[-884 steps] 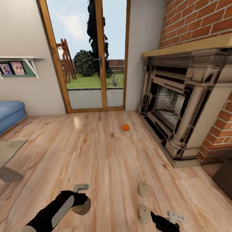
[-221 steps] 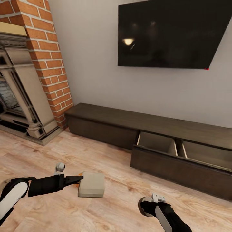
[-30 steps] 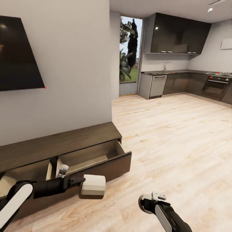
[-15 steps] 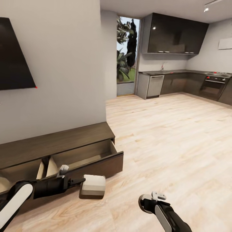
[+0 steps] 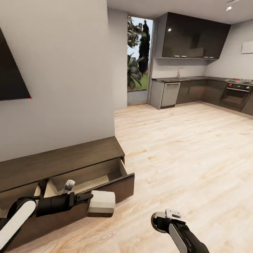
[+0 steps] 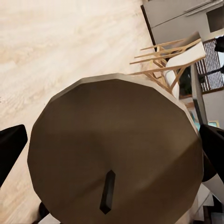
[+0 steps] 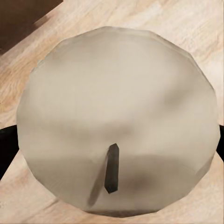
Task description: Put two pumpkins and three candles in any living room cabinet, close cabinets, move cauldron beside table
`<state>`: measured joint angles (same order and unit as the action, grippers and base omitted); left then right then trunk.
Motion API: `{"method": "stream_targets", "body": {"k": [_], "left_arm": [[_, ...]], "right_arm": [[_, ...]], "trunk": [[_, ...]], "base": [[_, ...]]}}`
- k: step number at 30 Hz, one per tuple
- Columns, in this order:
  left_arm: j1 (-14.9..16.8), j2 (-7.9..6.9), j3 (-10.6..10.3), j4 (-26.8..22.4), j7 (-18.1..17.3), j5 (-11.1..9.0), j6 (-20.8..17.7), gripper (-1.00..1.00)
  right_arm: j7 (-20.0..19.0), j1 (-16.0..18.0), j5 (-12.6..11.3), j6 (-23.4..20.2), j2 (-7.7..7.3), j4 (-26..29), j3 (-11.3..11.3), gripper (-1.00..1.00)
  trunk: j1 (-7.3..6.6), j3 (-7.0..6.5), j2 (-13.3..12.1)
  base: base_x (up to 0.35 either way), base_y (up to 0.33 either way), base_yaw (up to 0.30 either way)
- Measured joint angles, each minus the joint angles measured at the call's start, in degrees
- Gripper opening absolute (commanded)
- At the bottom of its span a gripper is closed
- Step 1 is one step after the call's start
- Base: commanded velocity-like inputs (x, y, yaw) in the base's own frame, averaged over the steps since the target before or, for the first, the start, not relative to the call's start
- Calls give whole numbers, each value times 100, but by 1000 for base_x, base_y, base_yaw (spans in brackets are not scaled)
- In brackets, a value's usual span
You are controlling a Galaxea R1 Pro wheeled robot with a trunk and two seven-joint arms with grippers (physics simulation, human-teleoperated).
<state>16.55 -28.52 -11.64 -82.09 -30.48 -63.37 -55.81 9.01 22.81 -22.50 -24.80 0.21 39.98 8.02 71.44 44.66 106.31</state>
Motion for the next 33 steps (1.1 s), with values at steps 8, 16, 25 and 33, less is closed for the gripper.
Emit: {"method": "stream_targets", "body": {"k": [8,16,25,33], "left_arm": [[-1,-2,43,-1,-13,3,5,-100],[-1,-2,63,-1,10,1,9,-100],[2,-1,14,-1,25,-34,-3,-100],[8,-1,-11,0,49,50,5,-100]], "right_arm": [[-9,3,2,1,1,3,1,-100],[-9,3,1,1,1,-1,-5,-100],[-9,1,1,1,0,1,-6,-100],[-9,2,1,10,0,1,-1,-100]], "trunk": [[-19,-18,-39],[-195,-161,-360],[-392,-323,-721],[-568,-467,-1042]], "base": [[105,0,261],[4,0,288],[0,0,119],[0,0,2]]}}
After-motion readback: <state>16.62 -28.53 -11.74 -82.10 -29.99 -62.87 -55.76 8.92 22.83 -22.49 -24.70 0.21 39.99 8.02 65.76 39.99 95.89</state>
